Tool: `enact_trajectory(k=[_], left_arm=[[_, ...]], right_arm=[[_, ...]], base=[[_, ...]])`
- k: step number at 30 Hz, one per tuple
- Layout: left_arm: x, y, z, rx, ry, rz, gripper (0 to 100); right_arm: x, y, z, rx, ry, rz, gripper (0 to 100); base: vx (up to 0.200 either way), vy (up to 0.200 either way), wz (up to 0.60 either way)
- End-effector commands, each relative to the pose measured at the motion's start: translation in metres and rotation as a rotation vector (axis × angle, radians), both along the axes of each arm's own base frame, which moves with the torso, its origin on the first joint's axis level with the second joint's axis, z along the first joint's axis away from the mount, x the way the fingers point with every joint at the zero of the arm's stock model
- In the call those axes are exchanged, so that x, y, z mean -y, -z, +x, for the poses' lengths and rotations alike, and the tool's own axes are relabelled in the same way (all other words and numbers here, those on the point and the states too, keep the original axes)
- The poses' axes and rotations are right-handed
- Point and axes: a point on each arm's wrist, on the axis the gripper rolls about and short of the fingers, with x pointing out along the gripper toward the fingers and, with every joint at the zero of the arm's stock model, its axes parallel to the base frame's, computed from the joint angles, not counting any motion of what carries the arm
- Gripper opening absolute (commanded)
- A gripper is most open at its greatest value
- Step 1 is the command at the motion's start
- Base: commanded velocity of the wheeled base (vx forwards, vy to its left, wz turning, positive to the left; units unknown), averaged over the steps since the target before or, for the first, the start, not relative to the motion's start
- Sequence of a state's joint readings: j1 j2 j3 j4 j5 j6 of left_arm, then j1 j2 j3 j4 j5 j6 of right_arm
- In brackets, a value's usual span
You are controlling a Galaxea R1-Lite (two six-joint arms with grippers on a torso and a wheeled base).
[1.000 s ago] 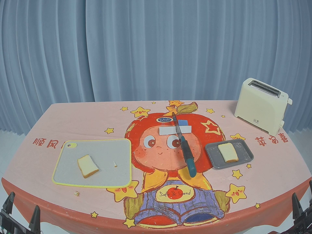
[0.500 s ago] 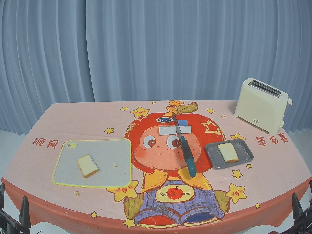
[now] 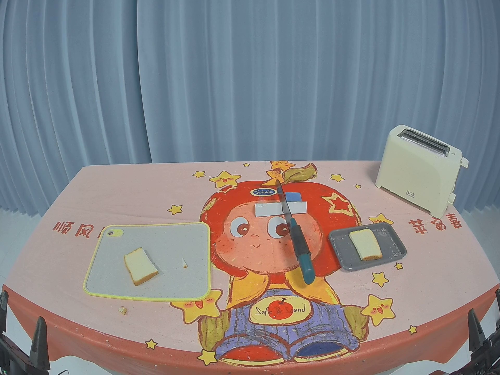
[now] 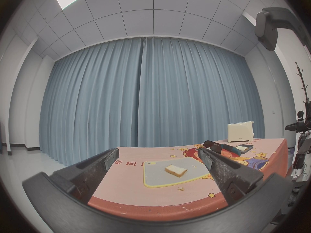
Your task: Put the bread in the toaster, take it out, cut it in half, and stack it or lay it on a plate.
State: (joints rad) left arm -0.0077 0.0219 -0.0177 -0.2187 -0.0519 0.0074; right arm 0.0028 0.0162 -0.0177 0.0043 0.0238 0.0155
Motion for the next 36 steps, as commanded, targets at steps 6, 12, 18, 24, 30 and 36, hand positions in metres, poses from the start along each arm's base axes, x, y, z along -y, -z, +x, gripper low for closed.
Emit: enact_trajectory(k=[6, 12, 18, 24, 30, 36], left_arm=[[0.0010, 0.0025, 0.0010, -0.012, 0.061, -0.062, 100], [0.0014, -0.0005, -0.0001, -0.004, 0.082, -0.085, 100], [0.0015, -0.0014, -0.0012, 0.002, 0.087, -0.081, 100], [0.0016, 0.0015, -0.0005, -0.012, 0.095, -0.074, 100], [0.0016, -0.0005, 0.0003, -0.020, 0.101, -0.078, 100], [0.0017, -0.0030, 0.0019, -0.033, 0.113, -0.078, 100]], right_arm=[[0.0000, 0.0052, 0.0005, -0.008, -0.001, 0.000, 100], [0.0000, 0.0052, 0.0005, -0.008, -0.001, 0.000, 100], [0.0000, 0.0051, 0.0006, -0.010, -0.001, 0.000, 100], [0.0000, 0.0052, 0.0005, -0.008, -0.001, 0.000, 100], [0.0000, 0.0051, 0.0006, -0.010, -0.001, 0.000, 100], [0.0000, 0.0051, 0.0006, -0.010, -0.001, 0.000, 100]], base=[[0.000, 0.000, 0.00], [0.000, 0.000, 0.00], [0.000, 0.000, 0.00], [0.000, 0.000, 0.00], [0.000, 0.000, 0.00], [0.000, 0.000, 0.00]])
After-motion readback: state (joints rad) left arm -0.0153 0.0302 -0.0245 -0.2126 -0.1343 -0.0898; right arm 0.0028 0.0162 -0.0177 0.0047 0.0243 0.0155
